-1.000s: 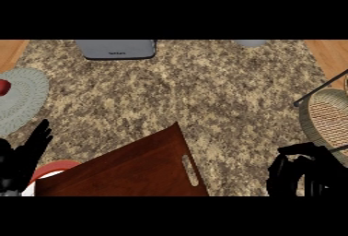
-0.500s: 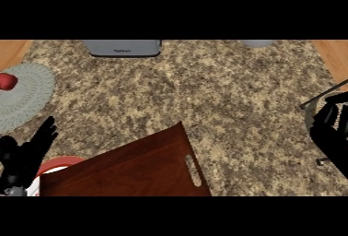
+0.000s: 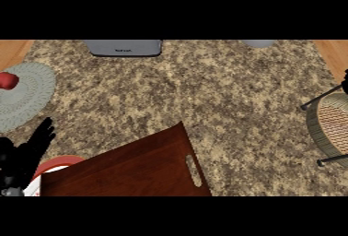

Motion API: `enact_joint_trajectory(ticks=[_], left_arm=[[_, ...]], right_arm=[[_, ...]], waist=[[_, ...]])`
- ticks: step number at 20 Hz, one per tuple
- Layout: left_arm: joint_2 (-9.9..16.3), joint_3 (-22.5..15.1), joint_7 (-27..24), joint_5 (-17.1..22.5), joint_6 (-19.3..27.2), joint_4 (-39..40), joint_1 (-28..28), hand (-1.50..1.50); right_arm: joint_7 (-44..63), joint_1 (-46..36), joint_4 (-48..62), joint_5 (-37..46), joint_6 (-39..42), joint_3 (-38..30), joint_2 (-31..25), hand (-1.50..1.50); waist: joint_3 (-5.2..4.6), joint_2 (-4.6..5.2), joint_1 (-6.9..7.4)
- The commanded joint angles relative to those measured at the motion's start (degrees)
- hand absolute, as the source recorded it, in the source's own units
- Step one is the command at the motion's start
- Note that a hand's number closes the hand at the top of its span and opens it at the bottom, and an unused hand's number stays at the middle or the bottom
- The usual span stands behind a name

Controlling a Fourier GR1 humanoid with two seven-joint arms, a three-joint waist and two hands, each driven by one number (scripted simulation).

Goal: Pick the cupcake from the tray and place it in the tiered basket

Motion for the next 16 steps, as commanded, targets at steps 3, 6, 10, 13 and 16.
enact_joint_trajectory(ticks=[3,6,10,13,16], left_arm=[[-1.6,-1.8,3.2,-1.8,1.7,-2.5,-1.3,0.00],[0.3,-0.4,1.7,-1.0,0.5,-0.3,-2.7,0.00],[-2.1,-2.4,-1.1,-1.9,0.1,-0.6,0.8,0.00],[-0.9,-0.9,0.9,-1.1,0.4,-1.1,-0.8,0.00],[-0.2,0.2,0.7,-0.5,-0.2,-0.9,-0.3,0.00]], right_arm=[[-8.3,-6.4,12.6,-3.9,4.2,-4.8,-0.1,1.50],[-11.7,-3.0,13.4,11.9,8.6,0.3,-15.4,1.50],[-16.4,-7.2,21.9,18.0,6.8,3.2,-16.3,1.50],[-22.7,-6.4,23.7,19.9,7.3,4.2,-18.1,1.50],[-28.0,-10.2,29.0,19.5,9.9,1.8,-21.1,1.50]], waist=[[-0.03,-0.09,0.00],[-0.26,0.58,0.03],[-0.08,0.42,1.58],[-0.04,0.15,0.68],[-0.05,0.05,0.51]])
